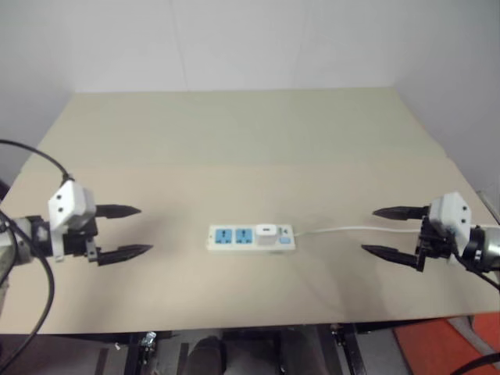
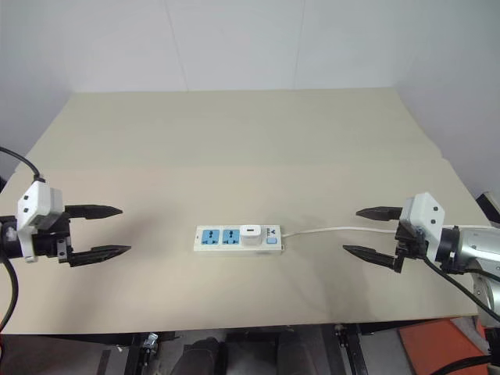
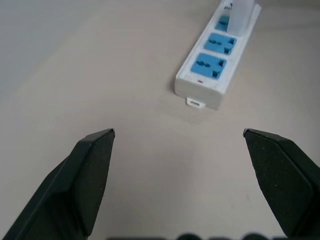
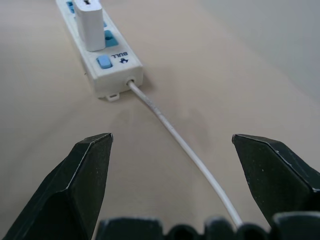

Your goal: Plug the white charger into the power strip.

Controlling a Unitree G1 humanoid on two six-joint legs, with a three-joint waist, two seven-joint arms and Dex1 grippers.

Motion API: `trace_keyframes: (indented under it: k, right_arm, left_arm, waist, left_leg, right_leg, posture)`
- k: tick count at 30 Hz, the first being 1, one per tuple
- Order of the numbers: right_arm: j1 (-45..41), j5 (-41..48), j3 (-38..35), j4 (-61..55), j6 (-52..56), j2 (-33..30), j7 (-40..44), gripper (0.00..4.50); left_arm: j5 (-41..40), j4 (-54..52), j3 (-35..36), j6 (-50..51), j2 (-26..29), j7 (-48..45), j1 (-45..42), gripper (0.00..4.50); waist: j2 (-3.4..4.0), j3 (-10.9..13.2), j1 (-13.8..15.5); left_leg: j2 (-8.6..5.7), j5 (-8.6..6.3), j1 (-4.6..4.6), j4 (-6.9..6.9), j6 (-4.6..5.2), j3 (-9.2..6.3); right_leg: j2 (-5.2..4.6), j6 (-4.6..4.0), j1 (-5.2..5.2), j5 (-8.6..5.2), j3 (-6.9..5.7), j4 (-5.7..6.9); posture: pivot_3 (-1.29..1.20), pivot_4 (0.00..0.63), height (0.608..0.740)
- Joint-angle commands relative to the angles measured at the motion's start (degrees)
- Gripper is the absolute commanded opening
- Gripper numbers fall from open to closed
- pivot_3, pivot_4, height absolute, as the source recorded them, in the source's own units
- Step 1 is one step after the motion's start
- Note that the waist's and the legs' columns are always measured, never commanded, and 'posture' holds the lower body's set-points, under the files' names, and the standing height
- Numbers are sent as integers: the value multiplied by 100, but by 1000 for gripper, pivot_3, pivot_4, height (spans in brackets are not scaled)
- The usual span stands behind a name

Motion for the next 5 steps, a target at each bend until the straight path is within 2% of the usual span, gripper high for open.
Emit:
trace_keyframes:
  k: [1,5]
  right_arm:
    - [4,129,-265,-183,-235,140,-133,4475]
    - [65,-4,-204,-174,-398,143,-38,4475]
  left_arm:
    - [-285,-162,208,-60,-297,319,-189,4500]
    - [-353,-235,258,-230,-501,345,-131,4500]
  waist:
    - [0,0,15]
    - [0,0,25]
  left_leg:
    - [-1,0,0,1,0,0]
    - [-1,0,0,2,0,1]
  right_leg:
    - [-1,0,1,0,0,0]
    - [-2,0,1,0,0,1]
  posture:
    - [0,150,740]
    - [0,150,740]
